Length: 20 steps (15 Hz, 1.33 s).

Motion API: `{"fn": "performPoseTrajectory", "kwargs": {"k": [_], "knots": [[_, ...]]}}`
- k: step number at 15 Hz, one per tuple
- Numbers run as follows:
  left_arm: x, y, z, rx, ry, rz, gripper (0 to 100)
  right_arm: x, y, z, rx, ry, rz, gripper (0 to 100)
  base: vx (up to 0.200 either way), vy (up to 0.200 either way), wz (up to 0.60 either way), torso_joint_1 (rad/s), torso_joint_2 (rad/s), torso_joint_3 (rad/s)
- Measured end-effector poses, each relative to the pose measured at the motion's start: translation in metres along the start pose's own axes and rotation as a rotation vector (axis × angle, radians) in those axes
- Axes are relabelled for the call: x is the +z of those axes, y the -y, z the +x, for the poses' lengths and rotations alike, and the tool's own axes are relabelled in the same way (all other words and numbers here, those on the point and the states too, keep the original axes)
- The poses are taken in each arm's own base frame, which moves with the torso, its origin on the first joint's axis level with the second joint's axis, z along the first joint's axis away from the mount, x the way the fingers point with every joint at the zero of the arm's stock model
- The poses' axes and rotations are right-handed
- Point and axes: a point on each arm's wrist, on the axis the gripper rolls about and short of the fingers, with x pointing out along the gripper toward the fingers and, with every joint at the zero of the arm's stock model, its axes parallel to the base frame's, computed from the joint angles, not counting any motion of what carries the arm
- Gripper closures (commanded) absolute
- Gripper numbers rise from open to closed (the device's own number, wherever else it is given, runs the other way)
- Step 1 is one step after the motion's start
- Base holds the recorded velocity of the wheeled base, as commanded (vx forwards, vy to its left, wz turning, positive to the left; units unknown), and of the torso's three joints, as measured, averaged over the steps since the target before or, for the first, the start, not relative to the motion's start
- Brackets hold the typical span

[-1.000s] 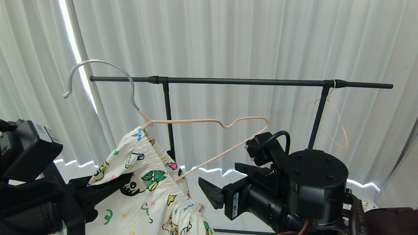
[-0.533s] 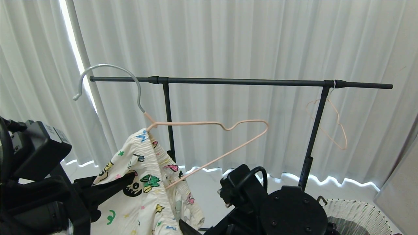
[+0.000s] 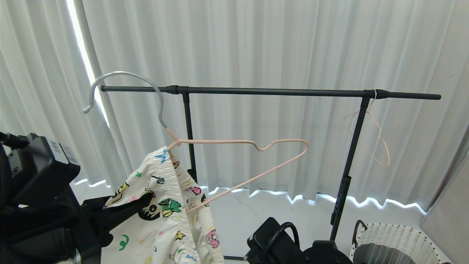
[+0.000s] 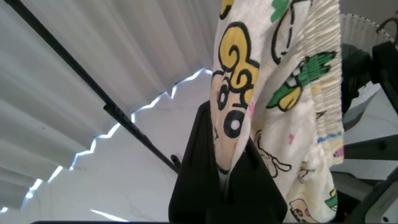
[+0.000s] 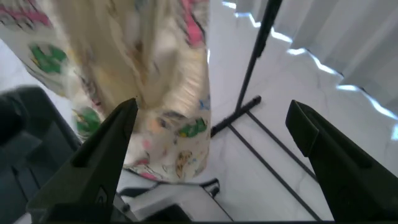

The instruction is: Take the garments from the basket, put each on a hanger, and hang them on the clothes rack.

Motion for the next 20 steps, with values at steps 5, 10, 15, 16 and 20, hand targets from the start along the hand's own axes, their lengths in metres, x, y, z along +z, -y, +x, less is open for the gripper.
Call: {"fn": "performPoseTrajectory", "kwargs": {"k": [5,10,15,16,20], "knots": [[0.002,0.009,-0.004,-0.058,0.029,0.039,100,-0.014,0.007,0.004,-0.031,-0.07,-0.014,0,0.0,0.0,0.0,0.0,0.0,0.0],[0.002,0.009,-0.005,-0.06,0.032,0.041,100,-0.019,0.009,0.004,-0.088,-0.073,-0.02,100,0.0,0.0,0.0,0.0,0.0,0.0],[0.0,0.007,-0.001,0.027,-0.01,0.077,100,-0.021,0.019,0.003,-0.181,-0.061,-0.017,100,0.0,0.0,0.0,0.0,0.0,0.0],[-0.001,0.007,0.0,0.045,-0.024,0.088,100,-0.021,0.021,0.003,-0.19,-0.057,-0.014,100,0.0,0.0,0.0,0.0,0.0,0.0],[-0.006,0.005,0.004,0.145,-0.078,0.09,100,-0.015,0.04,0.005,-0.268,-0.038,0.01,100,0.0,0.0,0.0,0.0,0.0,0.0]]}}
